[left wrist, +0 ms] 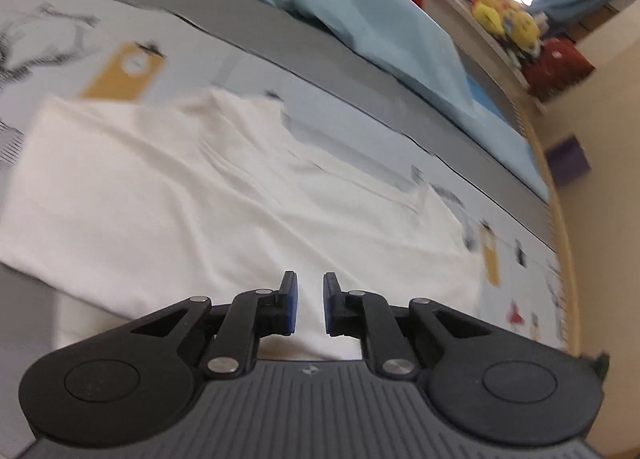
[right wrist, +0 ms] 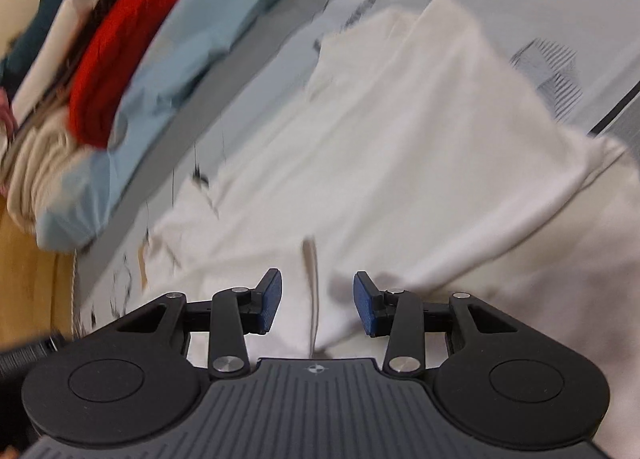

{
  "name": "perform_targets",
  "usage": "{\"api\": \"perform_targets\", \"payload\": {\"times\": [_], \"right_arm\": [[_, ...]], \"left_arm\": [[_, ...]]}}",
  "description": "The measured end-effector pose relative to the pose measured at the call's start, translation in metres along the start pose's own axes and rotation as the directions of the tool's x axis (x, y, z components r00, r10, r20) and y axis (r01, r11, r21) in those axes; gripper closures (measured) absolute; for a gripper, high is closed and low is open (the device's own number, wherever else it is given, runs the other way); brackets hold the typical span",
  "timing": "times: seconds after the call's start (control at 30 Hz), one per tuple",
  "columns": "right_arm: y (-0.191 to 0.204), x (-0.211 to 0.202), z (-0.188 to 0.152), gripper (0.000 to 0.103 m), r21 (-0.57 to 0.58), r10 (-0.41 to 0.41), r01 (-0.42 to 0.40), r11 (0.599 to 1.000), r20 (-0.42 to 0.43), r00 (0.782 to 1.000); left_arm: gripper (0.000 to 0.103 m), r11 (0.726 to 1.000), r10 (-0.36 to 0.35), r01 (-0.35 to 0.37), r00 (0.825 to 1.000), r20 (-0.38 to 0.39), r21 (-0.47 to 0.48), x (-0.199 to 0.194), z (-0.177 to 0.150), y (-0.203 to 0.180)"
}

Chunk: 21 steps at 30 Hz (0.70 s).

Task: Fold small clothes
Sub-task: 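Pinch the shirt side edge with the left tool and fold it inward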

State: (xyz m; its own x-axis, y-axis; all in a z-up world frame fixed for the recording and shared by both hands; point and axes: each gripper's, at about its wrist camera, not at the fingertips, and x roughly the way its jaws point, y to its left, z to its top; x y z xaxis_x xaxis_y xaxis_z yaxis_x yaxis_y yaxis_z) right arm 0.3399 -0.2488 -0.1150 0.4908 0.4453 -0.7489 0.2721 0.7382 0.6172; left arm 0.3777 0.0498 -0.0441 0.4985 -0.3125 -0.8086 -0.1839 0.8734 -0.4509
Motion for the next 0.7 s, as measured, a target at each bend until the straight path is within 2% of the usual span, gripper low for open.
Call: {"api": "perform_targets", "payload": {"times": [0.17, 0.47, 0.53, 0.57, 0.6, 0.7], "right_arm": [[0.011, 0.015, -0.014, 0.061, -0.025, -0.048, 0.046, 0.999, -0.070, 0.996], [-0.002, 0.020, -0.026, 0.062, 0.185, 0.058, -0.028, 0.982, -0.157, 0.986], [-0.003, 0.021, -0.028, 0.071, 0.219, 0.077, -0.041, 0.975, -0.157, 0.985], [-0.003, 0.021, -0.028, 0.085, 0.228, 0.088, -0.051, 0.972, -0.156, 0.984], [-0.001, 0.020, -0.029, 0.093, 0.226, 0.099, -0.064, 0.972, -0.150, 0.984], [0.014, 0.008, -0.022, 0.096, 0.160, 0.161, -0.145, 0.976, -0.093, 0.982]], "left_arm": [[0.091, 0.997, 0.024, -0.021, 0.999, 0.037, -0.078, -0.015, 0.014, 0.018], [0.091, 0.996, 0.047, -0.041, 0.996, 0.076, -0.080, -0.027, 0.025, 0.029], [0.091, 0.996, 0.046, -0.039, 0.996, 0.083, -0.083, -0.028, 0.026, 0.030], [0.090, 0.996, 0.048, -0.041, 0.995, 0.087, -0.083, -0.029, 0.026, 0.030], [0.090, 0.996, 0.052, -0.044, 0.994, 0.092, -0.083, -0.029, 0.027, 0.031], [0.091, 0.994, 0.075, -0.063, 0.990, 0.122, -0.094, -0.036, 0.031, 0.037]]}}
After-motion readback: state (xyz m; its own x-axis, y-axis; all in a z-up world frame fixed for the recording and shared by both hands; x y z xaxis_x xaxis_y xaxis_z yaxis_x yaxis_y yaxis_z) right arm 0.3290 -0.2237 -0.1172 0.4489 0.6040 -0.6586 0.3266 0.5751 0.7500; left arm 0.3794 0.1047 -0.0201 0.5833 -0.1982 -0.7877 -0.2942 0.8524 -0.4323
